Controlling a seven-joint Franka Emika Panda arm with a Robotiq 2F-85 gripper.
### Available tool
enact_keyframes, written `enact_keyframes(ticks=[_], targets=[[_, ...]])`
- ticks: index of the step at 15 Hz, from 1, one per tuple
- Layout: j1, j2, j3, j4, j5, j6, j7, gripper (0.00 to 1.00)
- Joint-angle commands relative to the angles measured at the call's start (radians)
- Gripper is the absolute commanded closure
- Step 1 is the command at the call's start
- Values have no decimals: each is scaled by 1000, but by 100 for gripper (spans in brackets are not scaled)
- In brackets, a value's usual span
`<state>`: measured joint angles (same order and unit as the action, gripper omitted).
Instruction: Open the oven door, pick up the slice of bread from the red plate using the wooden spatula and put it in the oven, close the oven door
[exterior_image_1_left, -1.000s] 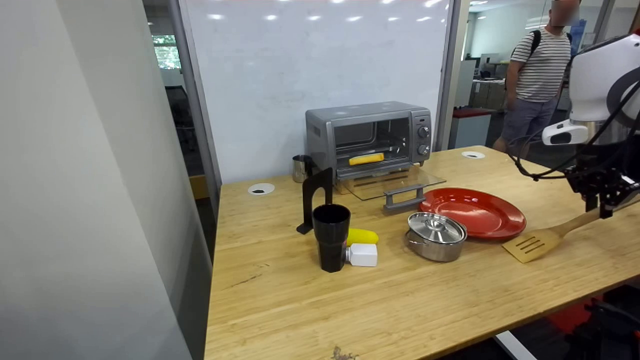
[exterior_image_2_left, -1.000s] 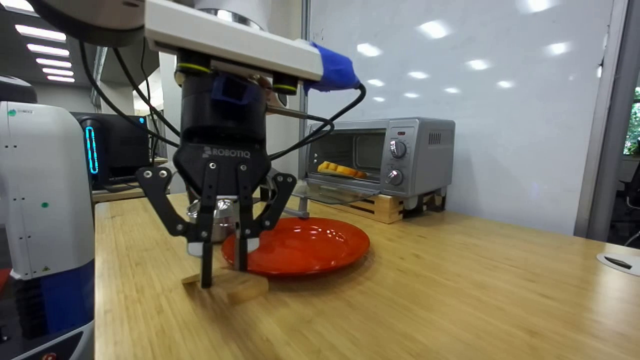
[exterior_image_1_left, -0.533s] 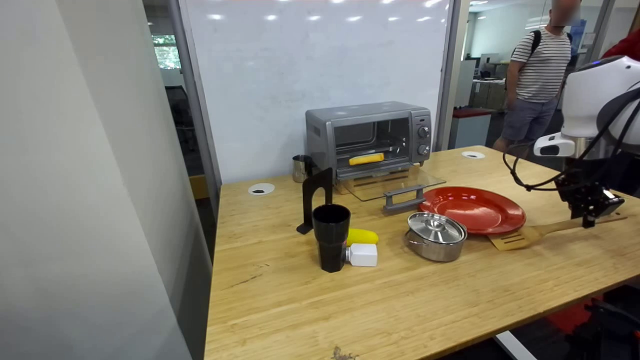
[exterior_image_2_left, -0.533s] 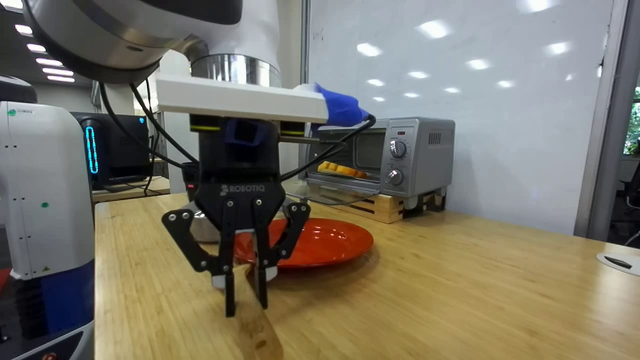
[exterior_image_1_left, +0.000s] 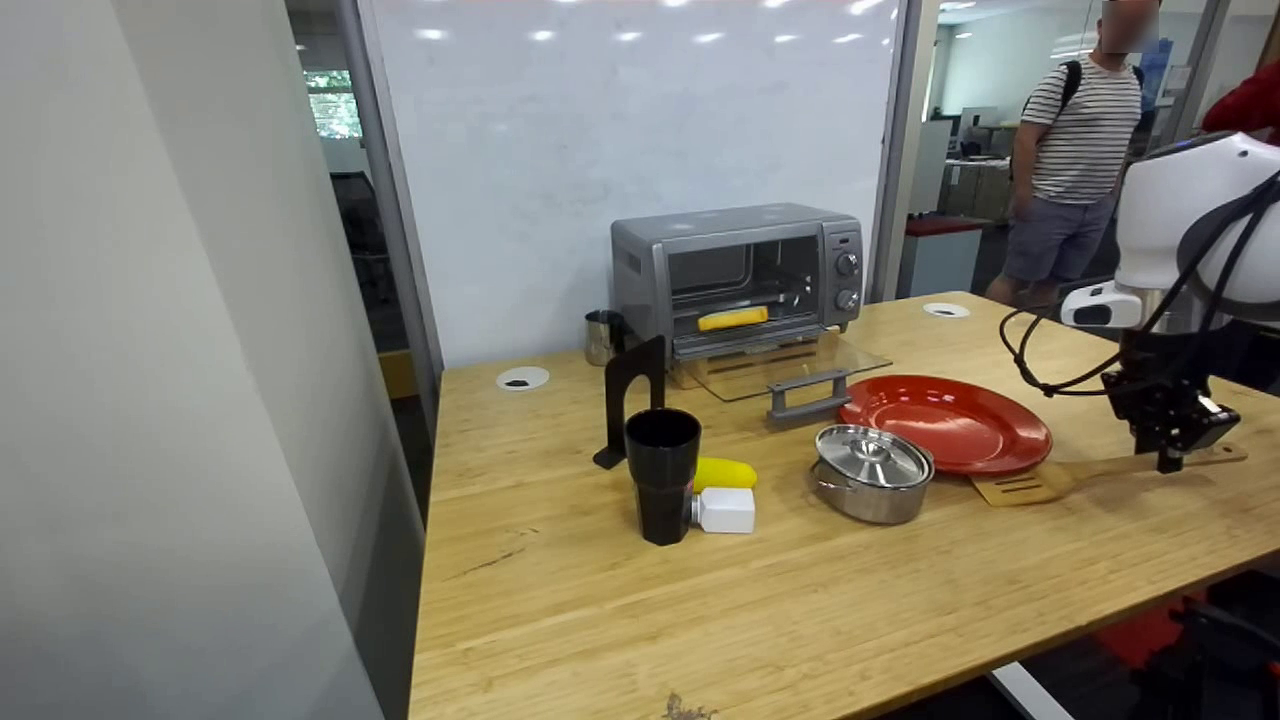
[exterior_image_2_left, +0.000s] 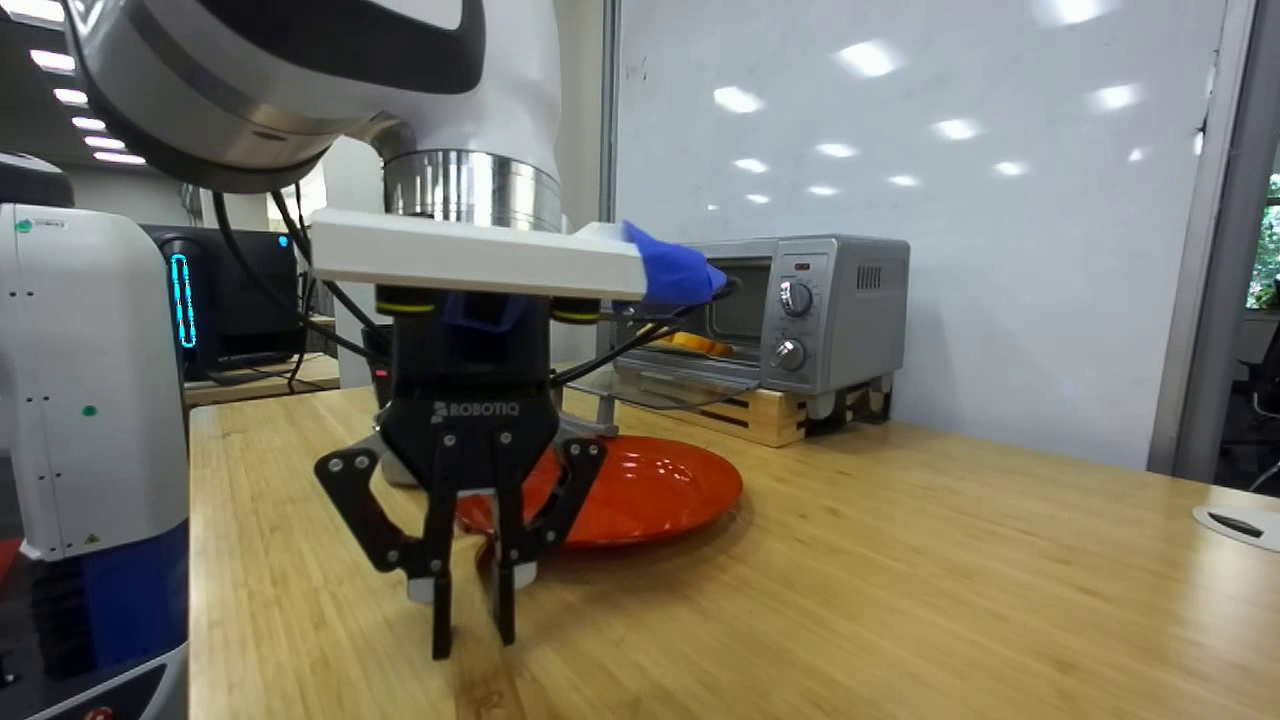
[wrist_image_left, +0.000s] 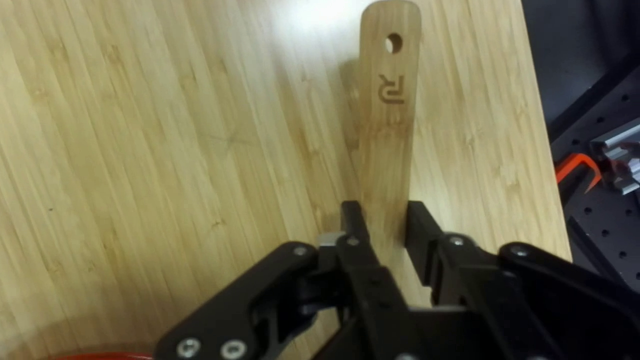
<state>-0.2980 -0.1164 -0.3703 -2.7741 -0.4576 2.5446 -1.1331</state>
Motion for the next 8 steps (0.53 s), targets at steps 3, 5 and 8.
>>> enact_keyframes(ticks=[3, 5, 8], targets=[[-6, 11, 10, -1, 40, -12, -48, 90], [-7, 10, 12, -2, 34, -16, -45, 49], [-3, -5, 16, -3, 34, -46, -58, 28]])
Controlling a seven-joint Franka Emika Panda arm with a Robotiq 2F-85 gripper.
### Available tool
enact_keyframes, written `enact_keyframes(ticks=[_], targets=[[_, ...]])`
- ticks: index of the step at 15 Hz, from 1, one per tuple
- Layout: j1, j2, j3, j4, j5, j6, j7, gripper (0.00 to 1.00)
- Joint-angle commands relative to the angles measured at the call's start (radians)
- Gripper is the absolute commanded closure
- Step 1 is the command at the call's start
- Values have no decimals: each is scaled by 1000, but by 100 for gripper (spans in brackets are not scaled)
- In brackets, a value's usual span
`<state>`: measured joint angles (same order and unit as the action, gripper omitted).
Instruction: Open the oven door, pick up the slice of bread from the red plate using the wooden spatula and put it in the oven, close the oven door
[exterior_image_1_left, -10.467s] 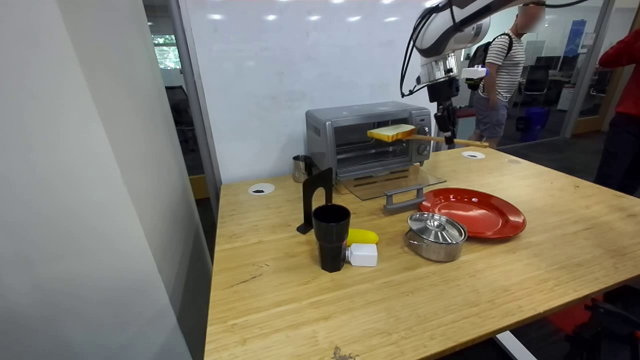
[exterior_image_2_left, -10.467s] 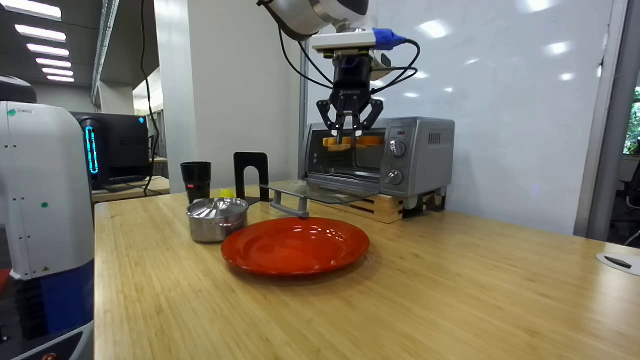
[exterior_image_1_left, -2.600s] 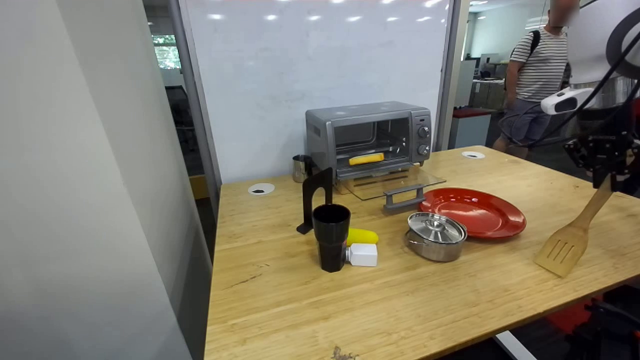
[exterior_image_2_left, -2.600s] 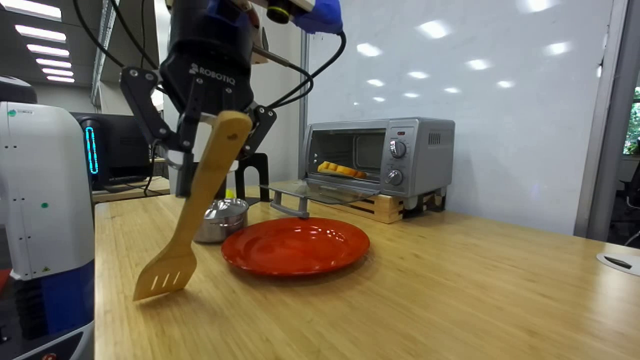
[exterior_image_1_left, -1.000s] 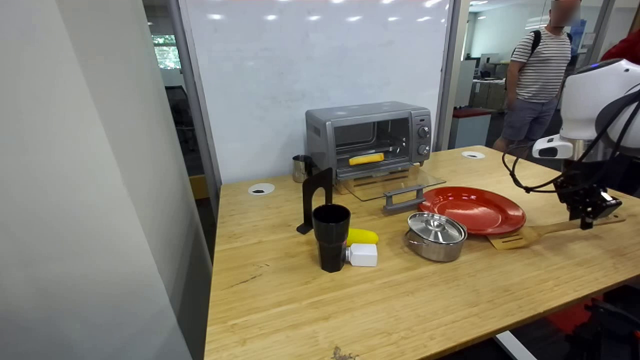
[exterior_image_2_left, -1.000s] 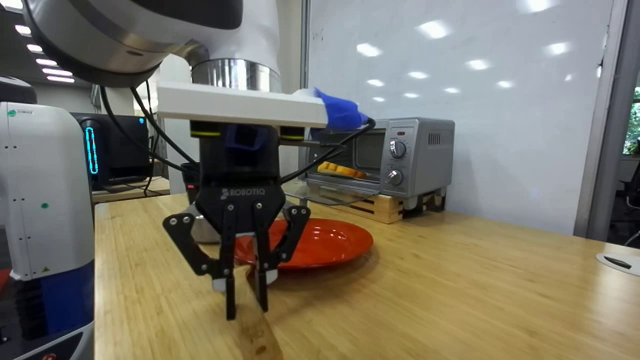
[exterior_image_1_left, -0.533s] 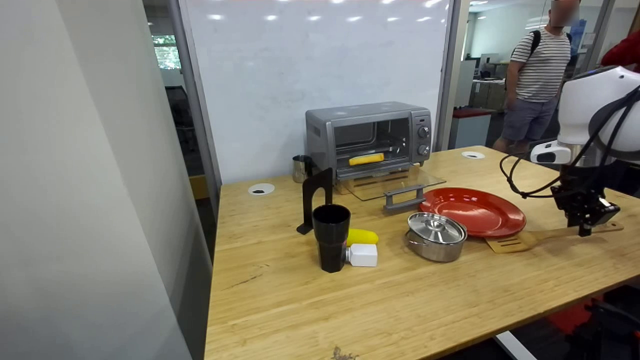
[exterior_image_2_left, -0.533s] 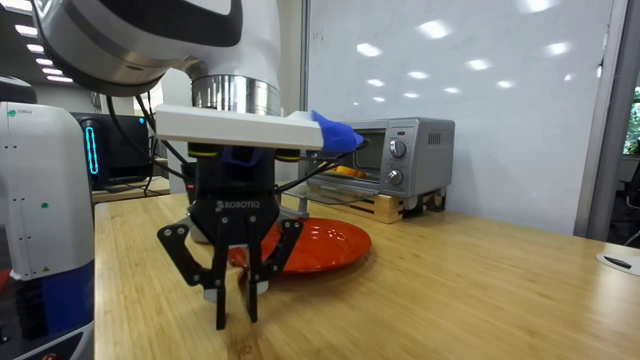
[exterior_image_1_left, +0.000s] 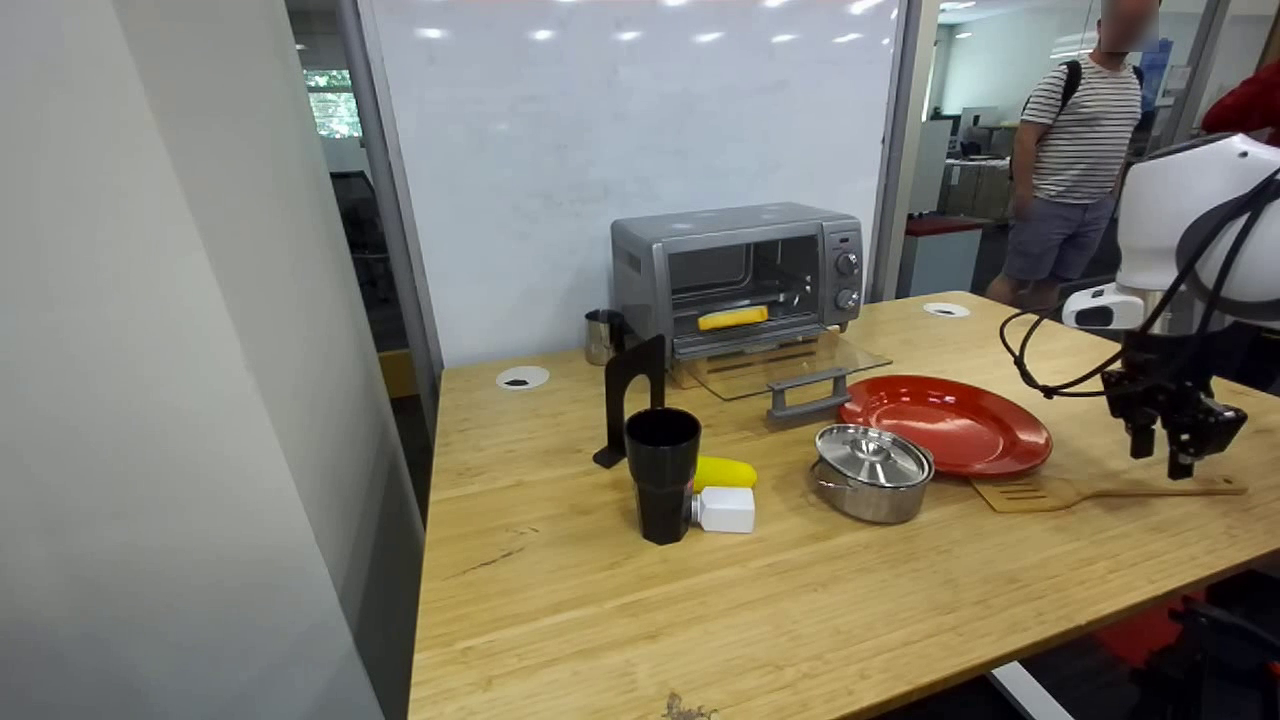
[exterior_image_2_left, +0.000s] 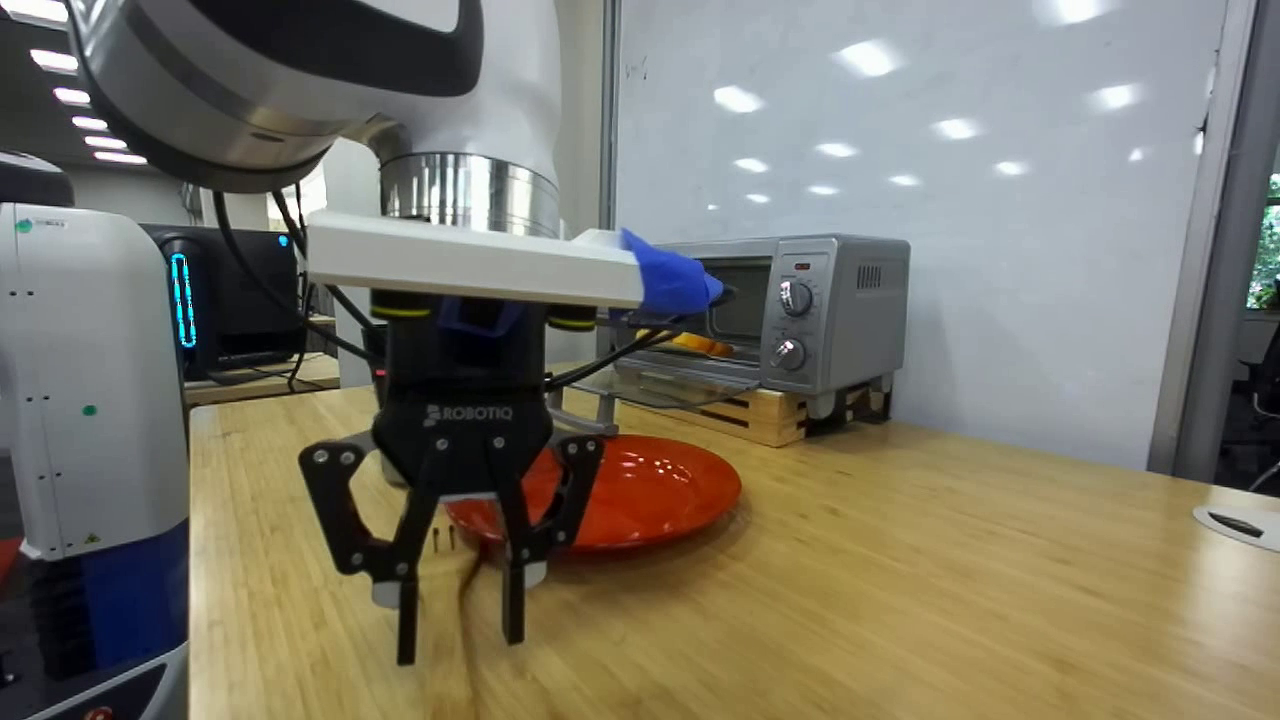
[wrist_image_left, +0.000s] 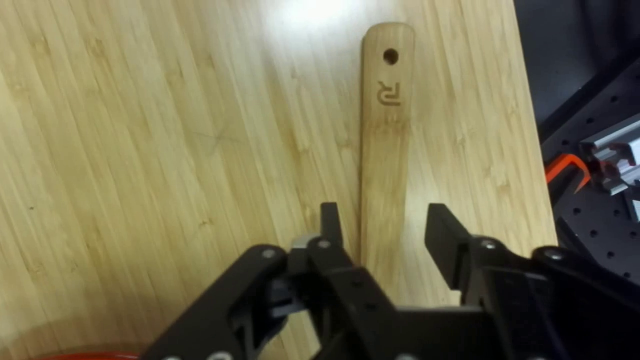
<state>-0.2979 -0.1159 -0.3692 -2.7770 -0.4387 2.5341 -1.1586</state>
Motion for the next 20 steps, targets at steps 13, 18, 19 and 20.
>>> enact_keyframes(ticks=[13, 18, 19, 20], targets=[[39, -401, 147, -7, -110, -177, 40, 0], [34, -369, 176, 7, -188, 41, 207, 0], [25, -353, 184, 10, -216, 89, 250, 0], [26, -339, 184, 17, -231, 120, 281, 0]])
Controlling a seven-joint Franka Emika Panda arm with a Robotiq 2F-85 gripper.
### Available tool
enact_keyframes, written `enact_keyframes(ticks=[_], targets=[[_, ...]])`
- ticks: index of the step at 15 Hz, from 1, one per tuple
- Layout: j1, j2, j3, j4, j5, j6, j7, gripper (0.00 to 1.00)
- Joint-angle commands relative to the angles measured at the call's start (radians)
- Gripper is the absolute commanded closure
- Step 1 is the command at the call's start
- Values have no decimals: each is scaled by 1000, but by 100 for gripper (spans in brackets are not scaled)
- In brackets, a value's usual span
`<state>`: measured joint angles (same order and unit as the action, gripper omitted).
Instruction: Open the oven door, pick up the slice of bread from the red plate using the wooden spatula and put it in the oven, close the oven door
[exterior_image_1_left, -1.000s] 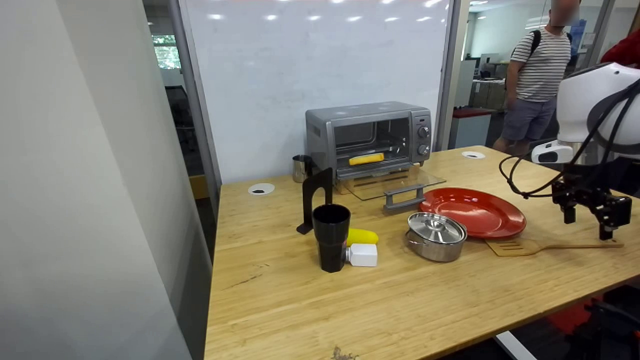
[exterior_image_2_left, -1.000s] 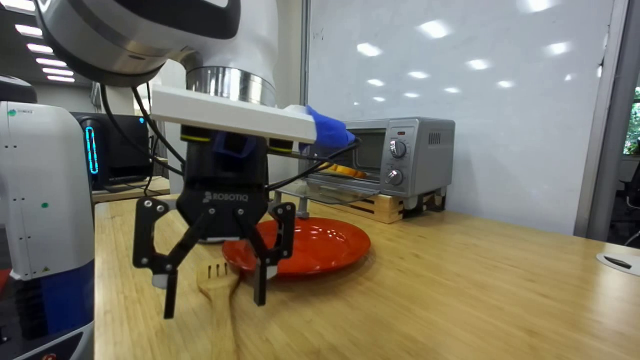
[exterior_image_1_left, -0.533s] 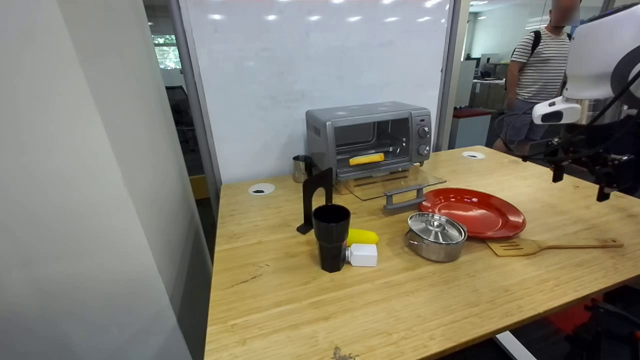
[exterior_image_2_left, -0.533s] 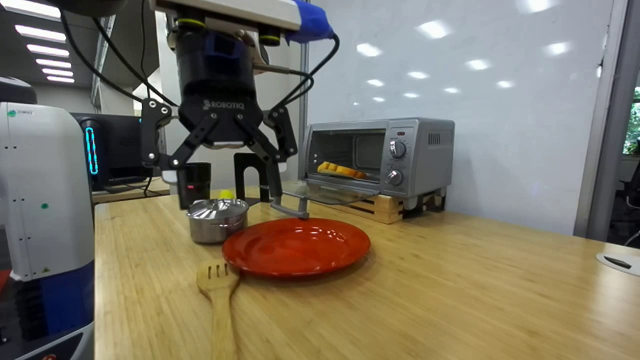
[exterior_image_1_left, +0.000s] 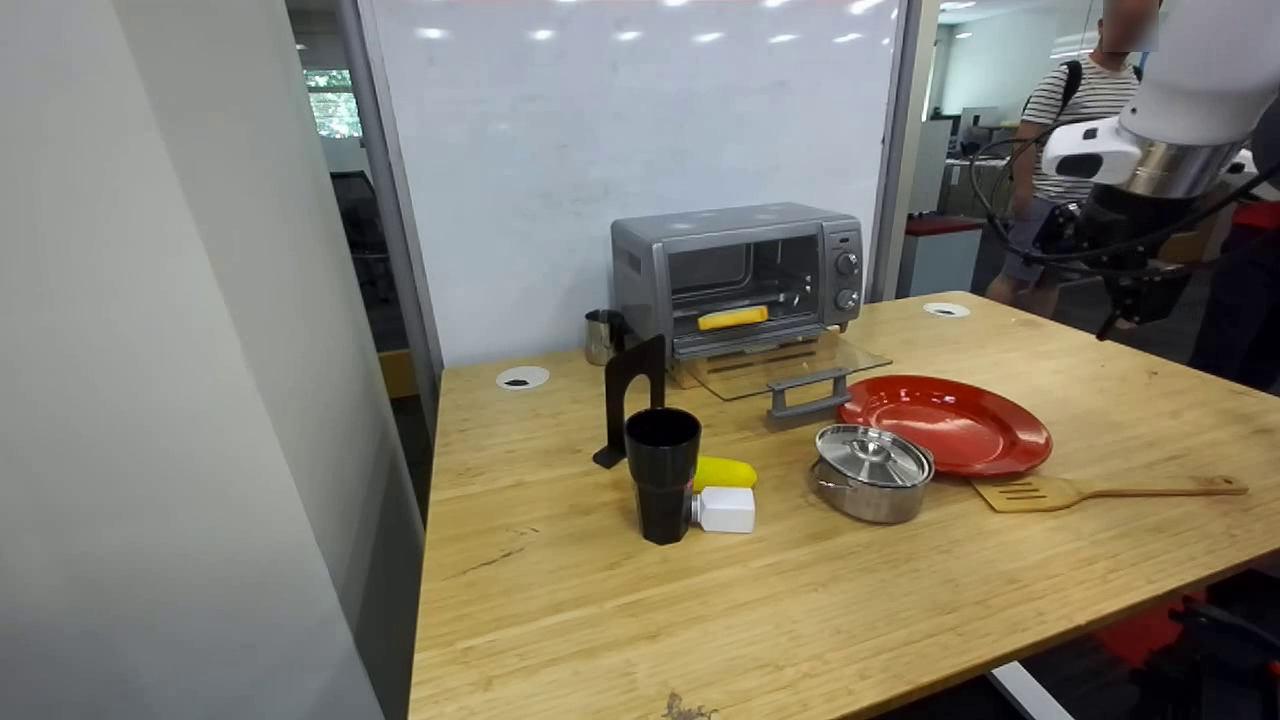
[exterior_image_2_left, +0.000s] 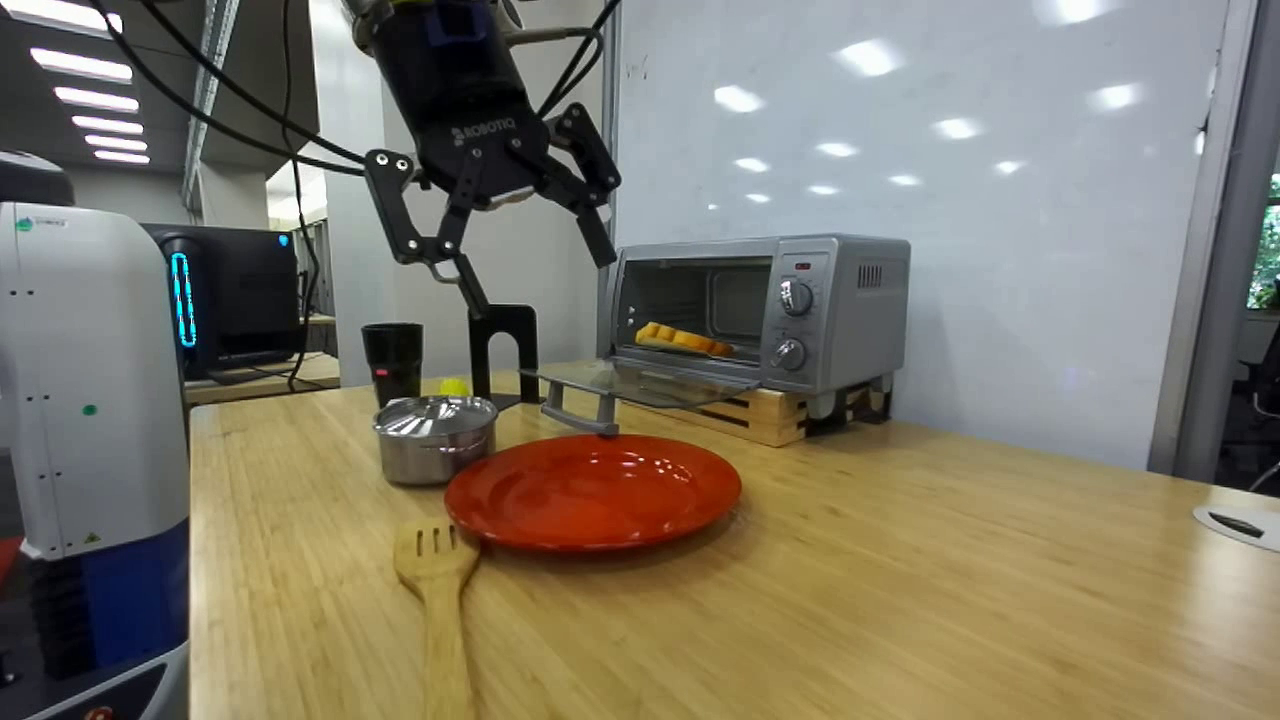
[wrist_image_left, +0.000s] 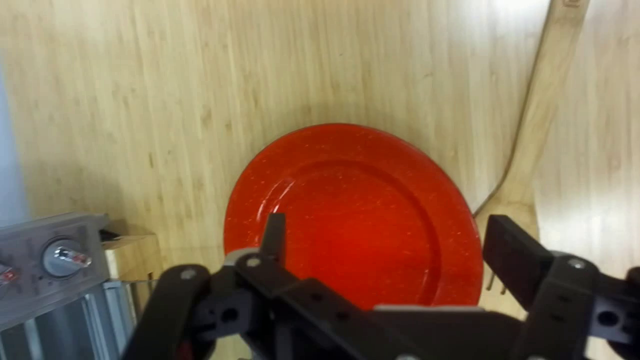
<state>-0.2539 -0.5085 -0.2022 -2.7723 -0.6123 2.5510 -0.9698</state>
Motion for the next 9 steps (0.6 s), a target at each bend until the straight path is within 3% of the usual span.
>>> enact_keyframes(ticks=[1, 5, 9], targets=[[-23, 73, 21, 17, -88, 149, 134, 0], [-60, 150, 41, 48, -249, 303, 335, 0], [-146, 234, 106, 102, -411, 404, 614, 0]])
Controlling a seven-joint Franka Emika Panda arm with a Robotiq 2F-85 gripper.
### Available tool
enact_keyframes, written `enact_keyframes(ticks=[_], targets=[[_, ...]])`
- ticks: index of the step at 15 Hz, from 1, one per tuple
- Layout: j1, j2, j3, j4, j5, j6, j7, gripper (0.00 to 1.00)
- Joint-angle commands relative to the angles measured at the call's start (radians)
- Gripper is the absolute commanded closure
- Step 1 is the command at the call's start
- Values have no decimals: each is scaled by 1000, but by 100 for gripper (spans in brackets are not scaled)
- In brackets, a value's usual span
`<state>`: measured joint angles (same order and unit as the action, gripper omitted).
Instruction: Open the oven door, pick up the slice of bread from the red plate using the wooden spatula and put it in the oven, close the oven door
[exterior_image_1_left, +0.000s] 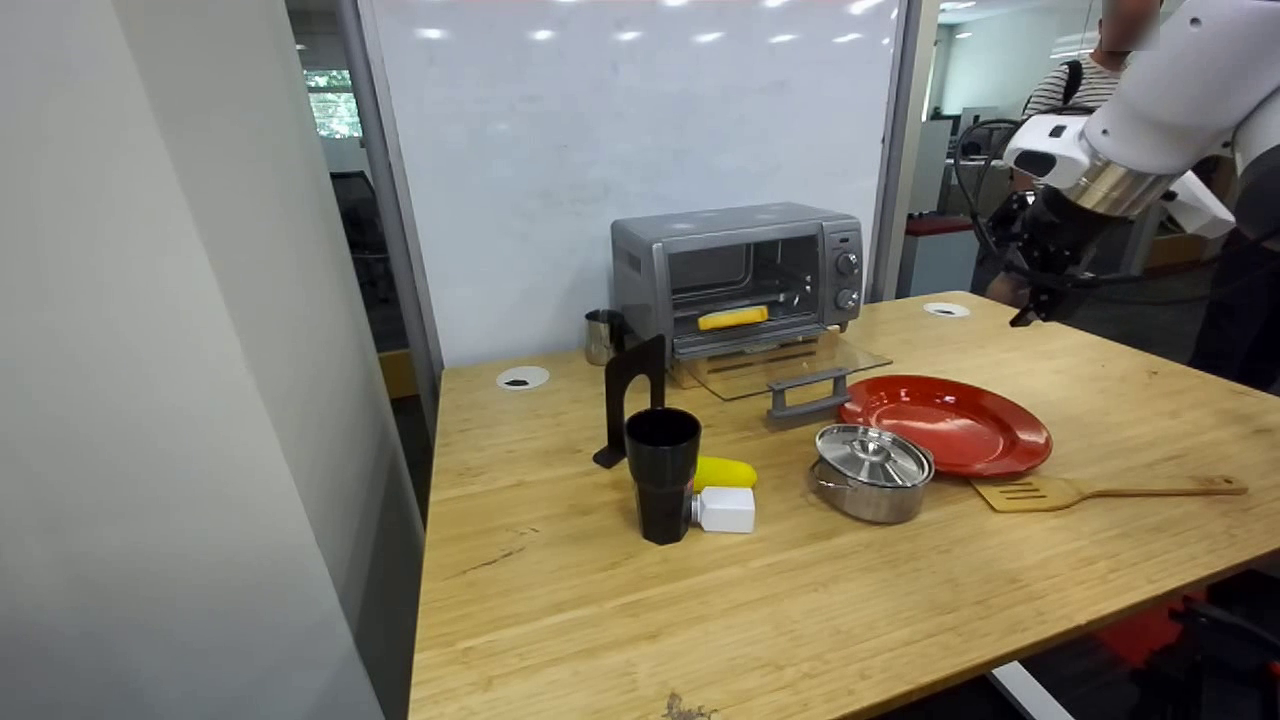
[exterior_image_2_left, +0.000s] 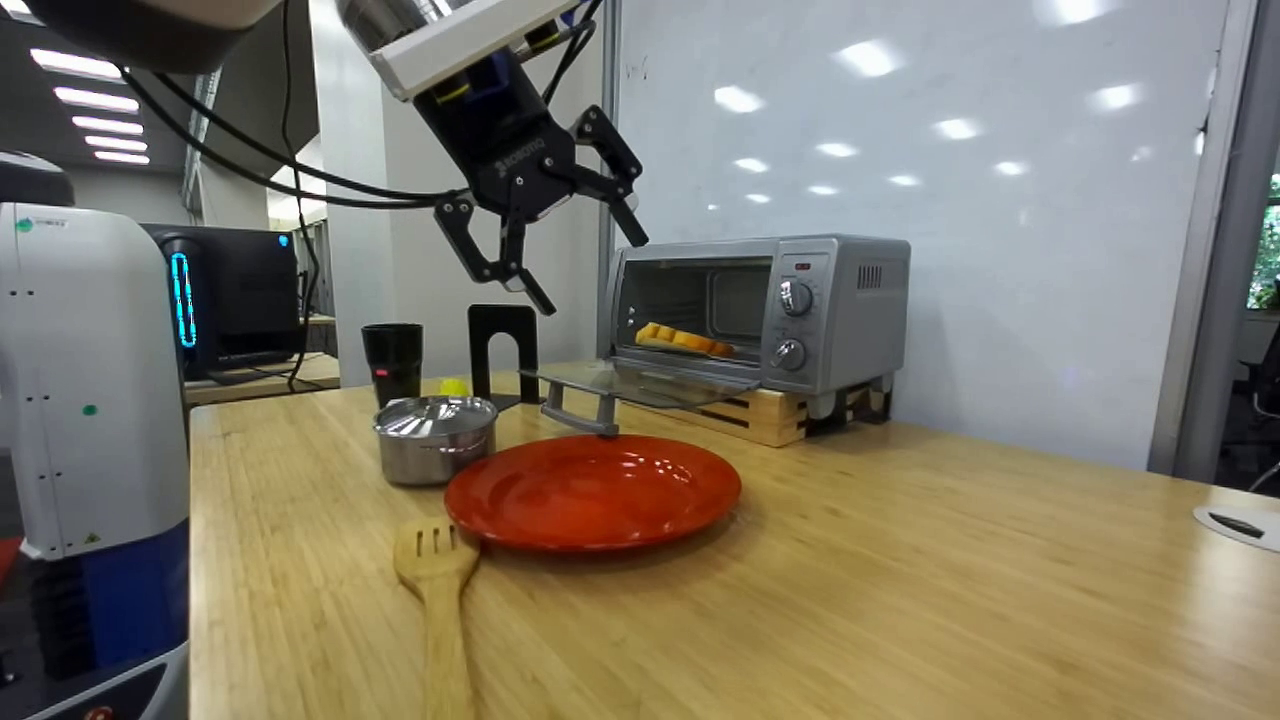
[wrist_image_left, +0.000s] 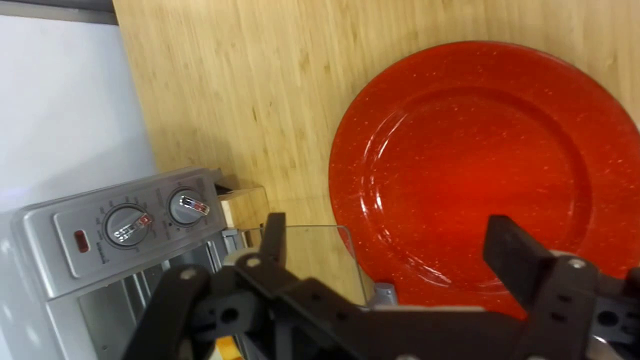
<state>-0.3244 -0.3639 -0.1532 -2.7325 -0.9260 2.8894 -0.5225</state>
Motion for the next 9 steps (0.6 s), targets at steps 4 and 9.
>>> enact_keyframes(ticks=[4, 9], targets=[[-115, 166, 103, 129, -267, 63, 405, 0], [-91, 281, 123, 216, -432, 42, 640, 0]])
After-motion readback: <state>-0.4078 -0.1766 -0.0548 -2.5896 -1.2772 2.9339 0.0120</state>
